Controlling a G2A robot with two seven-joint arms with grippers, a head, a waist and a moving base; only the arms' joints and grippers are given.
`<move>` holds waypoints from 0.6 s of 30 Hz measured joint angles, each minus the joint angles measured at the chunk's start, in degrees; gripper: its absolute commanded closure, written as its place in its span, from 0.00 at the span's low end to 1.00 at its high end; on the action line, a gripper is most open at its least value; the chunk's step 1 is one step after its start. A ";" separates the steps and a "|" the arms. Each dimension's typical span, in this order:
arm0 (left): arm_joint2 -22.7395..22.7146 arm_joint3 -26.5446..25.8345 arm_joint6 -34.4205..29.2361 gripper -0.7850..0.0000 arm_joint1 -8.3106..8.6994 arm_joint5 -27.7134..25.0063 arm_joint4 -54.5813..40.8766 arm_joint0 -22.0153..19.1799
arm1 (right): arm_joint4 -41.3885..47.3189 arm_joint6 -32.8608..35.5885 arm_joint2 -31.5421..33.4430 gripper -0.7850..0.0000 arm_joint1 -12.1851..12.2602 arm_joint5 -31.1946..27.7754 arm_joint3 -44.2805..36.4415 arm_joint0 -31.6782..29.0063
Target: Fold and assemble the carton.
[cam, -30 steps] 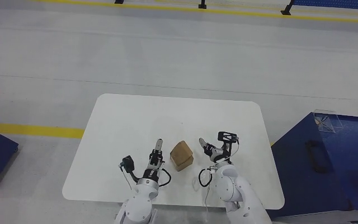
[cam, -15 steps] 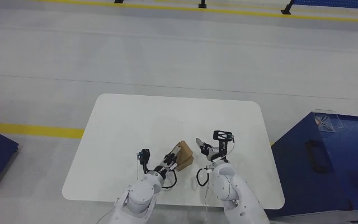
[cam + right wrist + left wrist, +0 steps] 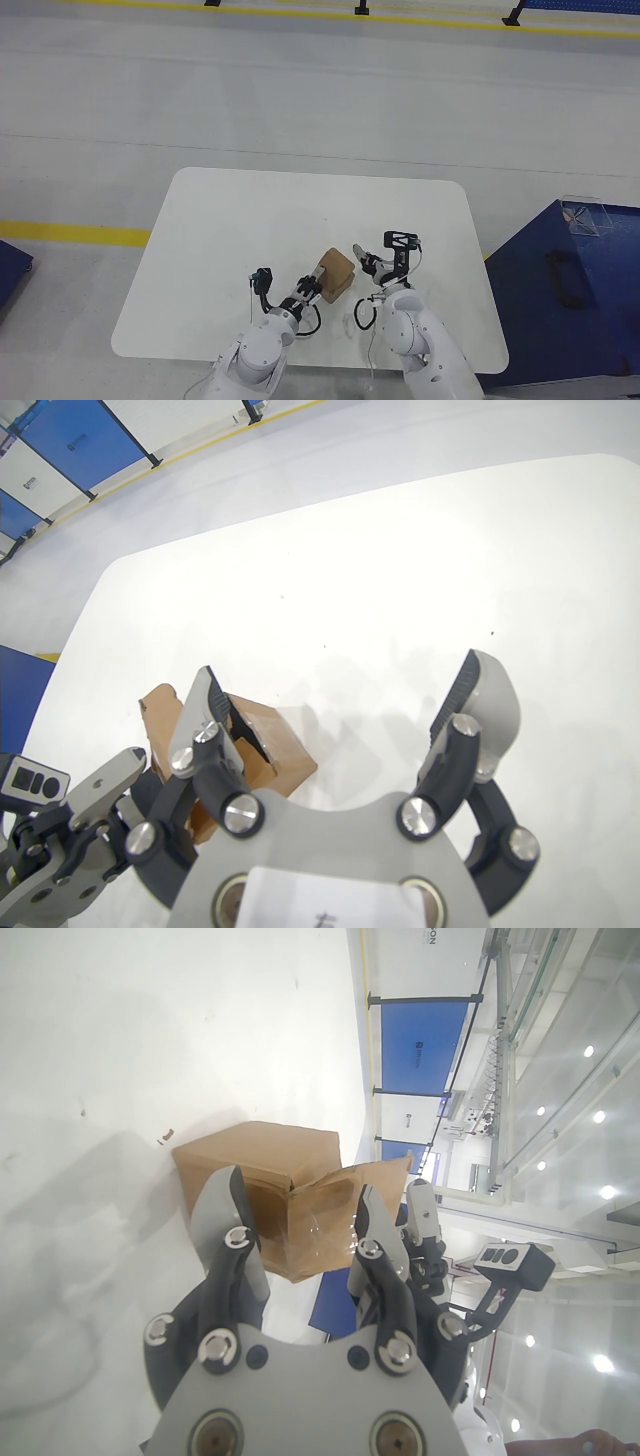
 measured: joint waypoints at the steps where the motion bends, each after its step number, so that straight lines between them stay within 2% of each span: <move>1: 0.22 0.16 0.22 0.50 0.00 0.06 0.19 -0.08 | -0.32 0.14 -0.09 0.00 0.03 -0.27 0.17 0.04; 6: 0.83 1.41 0.92 0.53 -0.04 -0.26 -0.39 -0.70 | -0.25 2.64 -0.98 0.00 0.20 -4.53 2.08 0.49; 18: 1.72 3.94 1.58 0.53 -0.02 -0.82 -1.56 -2.20 | 1.87 4.55 -0.86 0.00 0.29 -6.70 6.45 2.59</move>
